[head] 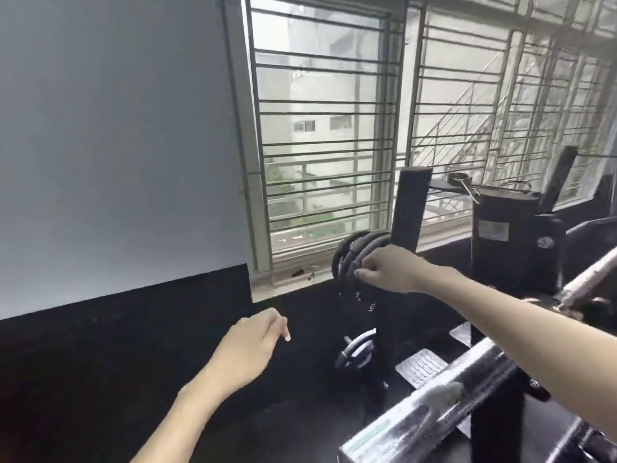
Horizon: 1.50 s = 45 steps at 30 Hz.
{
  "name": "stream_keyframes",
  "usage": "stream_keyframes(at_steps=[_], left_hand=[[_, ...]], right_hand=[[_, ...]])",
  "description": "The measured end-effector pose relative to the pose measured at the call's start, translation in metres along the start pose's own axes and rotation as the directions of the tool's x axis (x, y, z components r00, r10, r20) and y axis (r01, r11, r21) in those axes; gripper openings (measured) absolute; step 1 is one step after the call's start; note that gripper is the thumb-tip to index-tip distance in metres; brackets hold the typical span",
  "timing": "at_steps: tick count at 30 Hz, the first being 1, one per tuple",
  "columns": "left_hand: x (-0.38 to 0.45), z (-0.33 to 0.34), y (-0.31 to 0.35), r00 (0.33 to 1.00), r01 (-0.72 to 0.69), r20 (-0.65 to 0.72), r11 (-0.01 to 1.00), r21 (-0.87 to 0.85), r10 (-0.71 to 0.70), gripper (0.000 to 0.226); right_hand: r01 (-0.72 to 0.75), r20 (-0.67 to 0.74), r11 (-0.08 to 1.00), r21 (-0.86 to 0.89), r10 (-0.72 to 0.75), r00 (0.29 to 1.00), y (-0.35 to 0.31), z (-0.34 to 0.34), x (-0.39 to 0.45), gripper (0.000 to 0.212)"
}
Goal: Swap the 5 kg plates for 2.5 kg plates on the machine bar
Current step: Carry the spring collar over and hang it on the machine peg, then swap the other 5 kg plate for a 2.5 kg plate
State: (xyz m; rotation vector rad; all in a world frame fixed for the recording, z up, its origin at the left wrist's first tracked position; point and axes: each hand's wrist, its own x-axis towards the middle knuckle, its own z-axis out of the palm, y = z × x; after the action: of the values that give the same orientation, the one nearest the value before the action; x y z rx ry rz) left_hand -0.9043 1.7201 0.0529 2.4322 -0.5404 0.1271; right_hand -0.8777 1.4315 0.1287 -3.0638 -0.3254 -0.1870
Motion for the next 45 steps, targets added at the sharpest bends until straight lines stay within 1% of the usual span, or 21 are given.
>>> stream_keyframes(at_steps=[2,4,7,12,14,16,18,23,25,27,30,32,33,35,37,39,41,42,43,45], left_hand=[[0.017,0.012,-0.018,0.997,-0.032,0.069,0.999,-0.018,0.033,0.028],[0.043,0.022,-0.031,0.991,-0.071,0.109,0.997,-0.021,0.072,0.021],[0.097,0.031,-0.040,0.986,-0.120,0.114,0.992,-0.041,0.124,0.015],[0.191,0.043,-0.042,0.950,-0.264,0.168,0.964,-0.020,0.264,0.019],[0.221,0.047,-0.040,0.934,-0.314,0.172,0.949,-0.032,0.314,0.021],[0.247,0.052,-0.041,0.908,-0.355,0.215,0.933,-0.063,0.360,0.022],[0.276,0.058,-0.043,0.882,-0.383,0.259,0.919,-0.093,0.394,0.023],[0.356,0.080,-0.057,0.847,-0.427,0.295,0.897,-0.118,0.442,0.024],[0.396,0.092,-0.067,0.850,-0.391,0.292,0.896,-0.210,0.439,0.024],[0.443,0.109,-0.076,0.867,-0.328,0.271,0.889,-0.320,0.418,0.024],[0.516,0.137,-0.087,0.913,-0.155,0.268,0.869,-0.471,0.308,0.022],[0.561,0.155,-0.093,0.914,-0.043,0.322,0.849,-0.527,0.247,0.019],[0.580,0.165,-0.097,0.903,0.022,0.373,0.846,-0.533,0.211,0.017],[0.612,0.186,-0.109,0.857,0.157,0.494,0.840,-0.520,0.146,0.013],[0.638,0.214,-0.122,0.809,0.287,0.585,0.825,-0.487,0.064,0.012],[0.655,0.241,-0.134,0.768,0.400,0.641,0.792,-0.460,-0.016,0.017],[0.665,0.255,-0.137,0.723,0.491,0.688,0.750,-0.443,-0.067,0.024],[0.668,0.263,-0.139,0.690,0.535,0.720,0.723,-0.437,-0.075,0.028],[0.670,0.271,-0.139,0.640,0.586,0.765,0.688,-0.429,-0.069,0.035],[0.671,0.280,-0.136,0.543,0.679,0.838,0.619,-0.395,-0.061,0.059]], right_hand=[[-0.039,0.006,0.999,-0.023,0.039,0.999,-0.004,0.006,0.009,0.045],[-0.076,0.035,0.995,-0.058,0.078,0.996,-0.003,0.017,0.025,0.045],[-0.129,0.038,0.989,-0.066,0.132,0.991,0.000,0.031,0.051,0.046],[-0.266,0.041,0.963,-0.036,0.268,0.963,0.015,0.049,0.097,0.047],[-0.306,0.030,0.952,-0.023,0.307,0.951,0.022,0.055,0.113,0.048],[-0.343,0.029,0.939,-0.006,0.343,0.939,0.029,0.063,0.129,0.047],[-0.379,0.056,0.925,-0.014,0.379,0.924,0.035,0.072,0.144,0.045],[-0.469,0.084,0.882,-0.050,0.472,0.878,0.059,0.086,0.198,0.044],[-0.502,0.080,0.863,-0.056,0.505,0.859,0.072,0.091,0.226,0.038],[-0.540,0.069,0.841,-0.032,0.541,0.838,0.086,0.097,0.257,0.031],[-0.609,0.051,0.793,0.013,0.608,0.793,0.112,0.108,0.312,0.024],[-0.676,0.023,0.734,0.064,0.676,0.737,0.130,0.117,0.348,0.026],[-0.708,0.022,0.701,0.080,0.709,0.705,0.139,0.123,0.365,0.027],[-0.766,0.051,0.637,0.091,0.765,0.642,0.157,0.134,0.398,0.027],[-0.818,0.049,0.565,0.105,0.819,0.572,0.175,0.143,0.424,0.025],[-0.856,0.018,0.509,0.084,0.859,0.512,0.194,0.151,0.445,0.022],[-0.894,0.007,0.446,0.049,0.895,0.447,0.208,0.156,0.461,0.025],[-0.909,0.004,0.415,0.042,0.910,0.415,0.213,0.158,0.467,0.027],[-0.923,0.003,0.380,0.050,0.925,0.381,0.218,0.159,0.473,0.030],[-0.949,0.049,0.303,0.086,0.950,0.307,0.229,0.163,0.484,0.038]])
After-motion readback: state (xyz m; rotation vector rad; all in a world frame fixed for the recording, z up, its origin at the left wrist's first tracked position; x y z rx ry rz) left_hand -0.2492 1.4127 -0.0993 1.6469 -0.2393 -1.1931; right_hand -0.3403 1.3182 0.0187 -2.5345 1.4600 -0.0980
